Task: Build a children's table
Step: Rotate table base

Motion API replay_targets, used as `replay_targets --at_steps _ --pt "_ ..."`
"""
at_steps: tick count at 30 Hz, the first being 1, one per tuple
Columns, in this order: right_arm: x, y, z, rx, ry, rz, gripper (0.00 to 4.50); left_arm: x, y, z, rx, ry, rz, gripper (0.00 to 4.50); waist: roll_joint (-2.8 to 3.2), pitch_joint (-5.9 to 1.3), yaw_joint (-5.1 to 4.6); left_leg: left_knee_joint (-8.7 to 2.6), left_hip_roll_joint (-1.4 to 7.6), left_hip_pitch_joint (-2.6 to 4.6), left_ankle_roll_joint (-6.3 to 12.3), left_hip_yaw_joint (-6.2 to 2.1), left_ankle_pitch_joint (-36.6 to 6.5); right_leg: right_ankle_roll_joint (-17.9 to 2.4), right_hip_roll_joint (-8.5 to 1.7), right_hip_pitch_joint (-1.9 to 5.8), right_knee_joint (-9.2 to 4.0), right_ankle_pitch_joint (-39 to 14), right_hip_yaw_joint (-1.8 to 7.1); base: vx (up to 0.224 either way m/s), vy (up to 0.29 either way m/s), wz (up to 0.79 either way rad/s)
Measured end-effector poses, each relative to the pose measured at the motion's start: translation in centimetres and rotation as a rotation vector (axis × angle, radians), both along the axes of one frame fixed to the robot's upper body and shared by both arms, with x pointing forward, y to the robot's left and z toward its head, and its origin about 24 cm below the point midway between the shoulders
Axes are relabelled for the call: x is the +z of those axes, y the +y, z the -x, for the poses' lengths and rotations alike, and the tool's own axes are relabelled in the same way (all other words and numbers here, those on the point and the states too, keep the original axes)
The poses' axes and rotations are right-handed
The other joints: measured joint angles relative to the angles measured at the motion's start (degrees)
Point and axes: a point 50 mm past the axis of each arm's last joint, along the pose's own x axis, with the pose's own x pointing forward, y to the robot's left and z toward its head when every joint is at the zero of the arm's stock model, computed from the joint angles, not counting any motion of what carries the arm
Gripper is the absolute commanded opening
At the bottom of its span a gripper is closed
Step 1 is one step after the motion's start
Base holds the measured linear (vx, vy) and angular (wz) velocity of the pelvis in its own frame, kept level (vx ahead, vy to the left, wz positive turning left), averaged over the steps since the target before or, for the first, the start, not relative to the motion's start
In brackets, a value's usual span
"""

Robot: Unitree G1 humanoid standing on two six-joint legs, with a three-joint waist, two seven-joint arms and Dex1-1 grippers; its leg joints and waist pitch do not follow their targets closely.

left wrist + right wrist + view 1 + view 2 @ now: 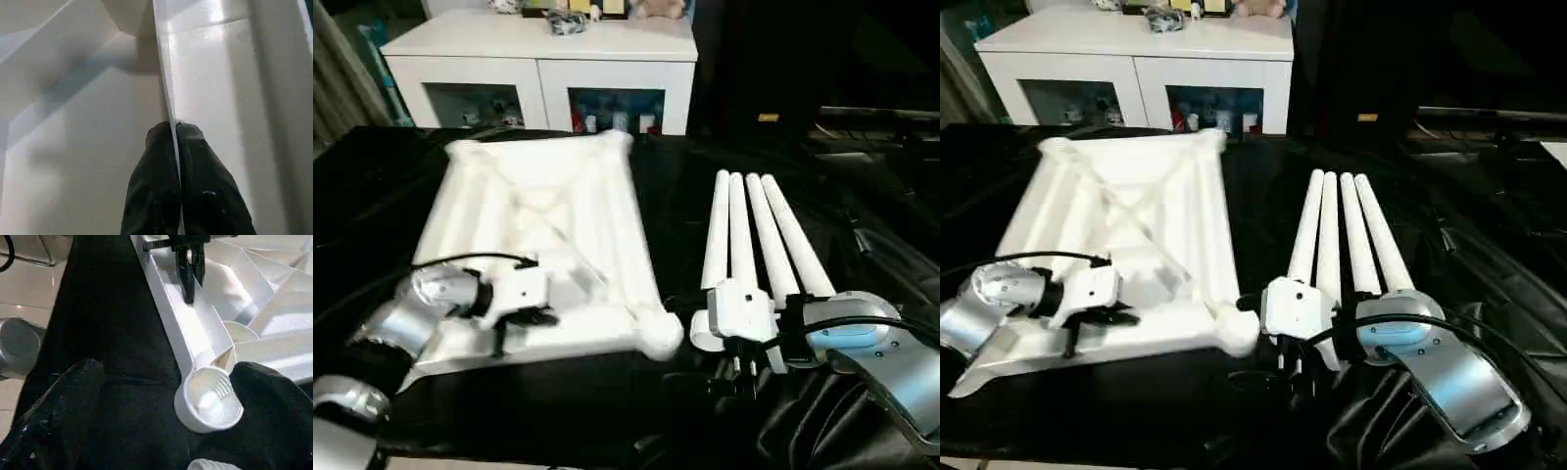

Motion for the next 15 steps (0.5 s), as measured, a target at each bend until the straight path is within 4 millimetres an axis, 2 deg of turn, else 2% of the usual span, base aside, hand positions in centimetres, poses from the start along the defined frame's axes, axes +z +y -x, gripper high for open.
replay_targets --at_steps 15 --pt "-0.1 0.0 -1.2 -0.059 -0.04 -0.004 4.5 0.3 1.3 -0.1 0.021 -0.007 -0.009 0.06 -0.03 0.04 -0.29 0.0 0.04 -0.03 -0.01 0.01 -0.01 -0.01 0.01 -0.06 -0.1 0.0 0.0 0.0 0.0 0.0"
